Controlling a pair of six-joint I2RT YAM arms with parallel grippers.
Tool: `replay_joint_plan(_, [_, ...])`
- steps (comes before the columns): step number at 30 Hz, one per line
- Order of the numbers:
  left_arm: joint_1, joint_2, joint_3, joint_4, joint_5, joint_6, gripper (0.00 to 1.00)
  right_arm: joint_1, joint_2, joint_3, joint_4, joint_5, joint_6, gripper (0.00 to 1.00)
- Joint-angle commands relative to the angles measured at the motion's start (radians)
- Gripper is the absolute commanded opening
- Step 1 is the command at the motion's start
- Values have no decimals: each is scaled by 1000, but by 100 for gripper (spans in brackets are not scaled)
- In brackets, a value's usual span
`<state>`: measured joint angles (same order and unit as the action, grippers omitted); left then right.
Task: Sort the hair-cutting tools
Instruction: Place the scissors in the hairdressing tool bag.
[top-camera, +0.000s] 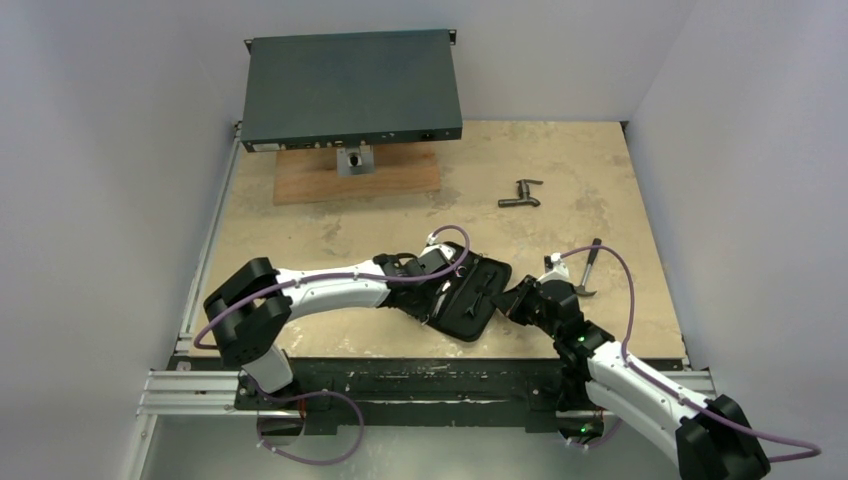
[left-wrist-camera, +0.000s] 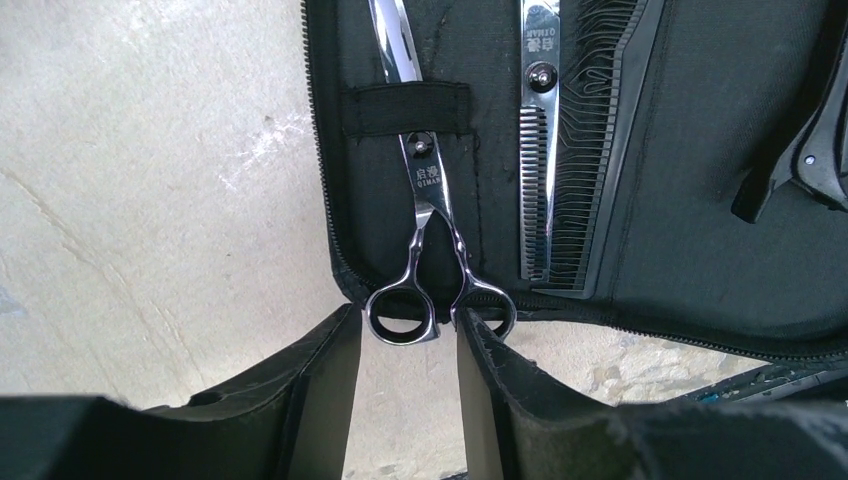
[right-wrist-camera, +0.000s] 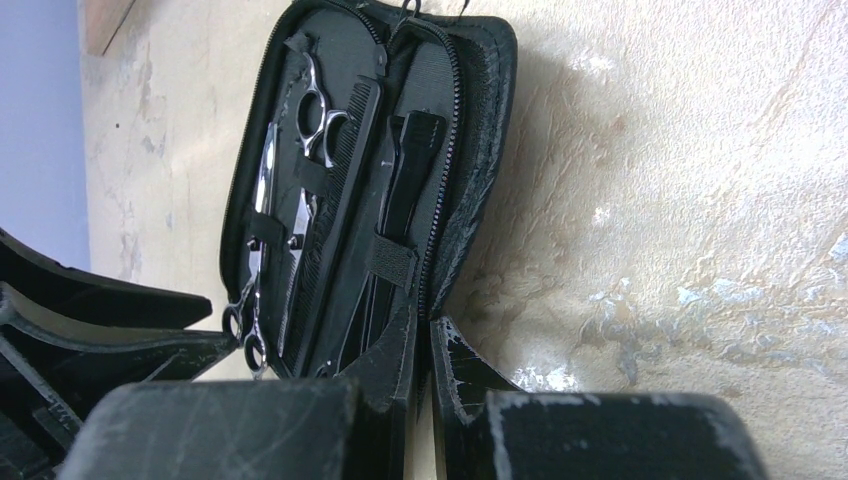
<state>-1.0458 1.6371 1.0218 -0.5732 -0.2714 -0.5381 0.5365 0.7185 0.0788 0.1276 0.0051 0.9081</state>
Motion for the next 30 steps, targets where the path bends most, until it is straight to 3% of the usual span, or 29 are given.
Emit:
replay_joint_plan(1, [-10,10,16,28,24,11,39,10,-1,26,-28,-22,-23,0])
replay_joint_plan(21, [-20,99,23,39,-25,-8,31,11,-1,26,-28,-30,-24,0])
replay_joint_plan(24, [-16,110,28,46,-21,-4,24,10,-1,26,-28,-35,-25,0])
replay_joint_plan(29, [-9,111,41,49,-24,4,0,10,-2,23,-25,-45,-26,0])
replay_joint_plan(30, [-8,109,46,47,-25,7,0,10,0,23,-24,-45,-26,0])
